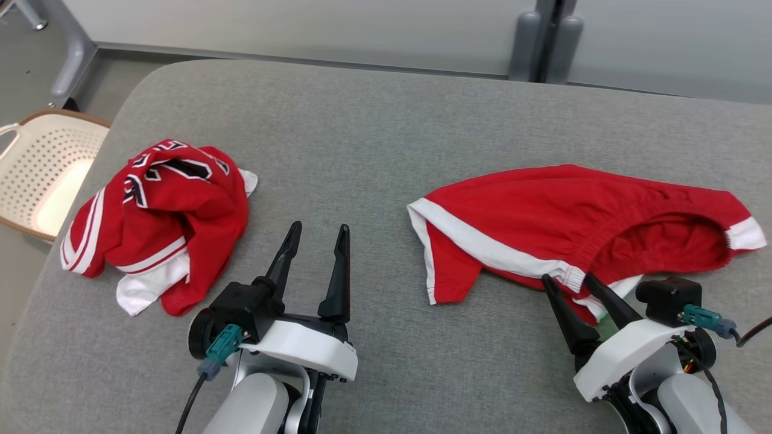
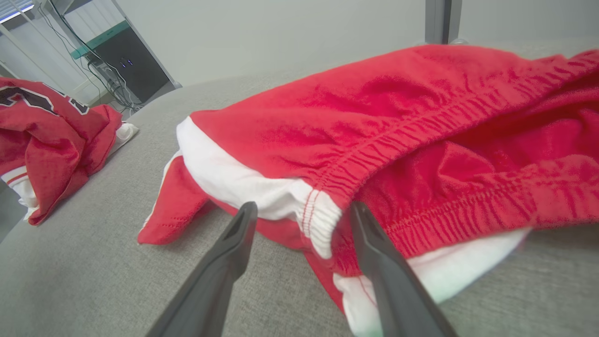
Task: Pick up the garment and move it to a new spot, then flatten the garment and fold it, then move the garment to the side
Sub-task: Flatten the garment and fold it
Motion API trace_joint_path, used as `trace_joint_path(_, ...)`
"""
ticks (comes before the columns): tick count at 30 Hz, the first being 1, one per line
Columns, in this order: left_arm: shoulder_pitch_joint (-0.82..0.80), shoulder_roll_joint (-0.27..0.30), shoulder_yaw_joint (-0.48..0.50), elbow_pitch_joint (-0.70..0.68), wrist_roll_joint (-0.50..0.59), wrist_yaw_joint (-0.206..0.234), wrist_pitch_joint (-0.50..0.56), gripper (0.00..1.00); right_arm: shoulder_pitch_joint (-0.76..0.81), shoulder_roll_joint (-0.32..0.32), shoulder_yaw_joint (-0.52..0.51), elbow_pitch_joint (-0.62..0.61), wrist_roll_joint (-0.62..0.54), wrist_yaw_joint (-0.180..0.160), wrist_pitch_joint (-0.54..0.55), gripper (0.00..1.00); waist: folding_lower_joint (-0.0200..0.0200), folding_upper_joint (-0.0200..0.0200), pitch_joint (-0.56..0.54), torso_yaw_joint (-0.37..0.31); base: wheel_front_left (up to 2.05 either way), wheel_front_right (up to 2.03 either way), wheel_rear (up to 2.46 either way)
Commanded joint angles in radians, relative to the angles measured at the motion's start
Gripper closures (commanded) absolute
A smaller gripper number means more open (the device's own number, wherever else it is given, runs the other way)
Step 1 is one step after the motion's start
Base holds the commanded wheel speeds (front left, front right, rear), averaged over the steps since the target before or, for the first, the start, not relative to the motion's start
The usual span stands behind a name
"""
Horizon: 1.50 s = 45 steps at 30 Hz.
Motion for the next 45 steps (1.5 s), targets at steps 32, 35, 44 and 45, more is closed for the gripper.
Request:
trace_joint_path(32,-0.013,0.005,-0.151,0.083,-0.036,-0.057,0.0,0.0,-0.036,-0.102,-0.249,0.05,0.085,0.0,-0.085,1.0,0.0,0.0,-0.015,-0.082,0.0,0.0,0.0)
trace_joint_path(35,-0.018,0.005,-0.209,0.129,-0.058,-0.095,0.0,0.0,-0.036,-0.091,-0.252,0.059,0.06,0.0,-0.077,1.0,0.0,0.0,-0.016,-0.09,0.0,0.0,0.0)
trace_joint_path(44,-0.057,0.004,-0.344,0.275,-0.185,-0.177,0.017,0.0,-0.047,-0.067,-0.254,0.067,0.035,0.0,-0.069,1.0,0.0,0.0,-0.017,-0.095,0.0,0.0,0.0)
trace_joint_path(45,-0.065,0.004,-0.354,0.287,-0.206,-0.177,0.024,0.0,-0.05,-0.067,-0.251,0.065,0.032,0.0,-0.071,1.0,0.0,0.0,-0.017,-0.095,0.0,0.0,0.0)
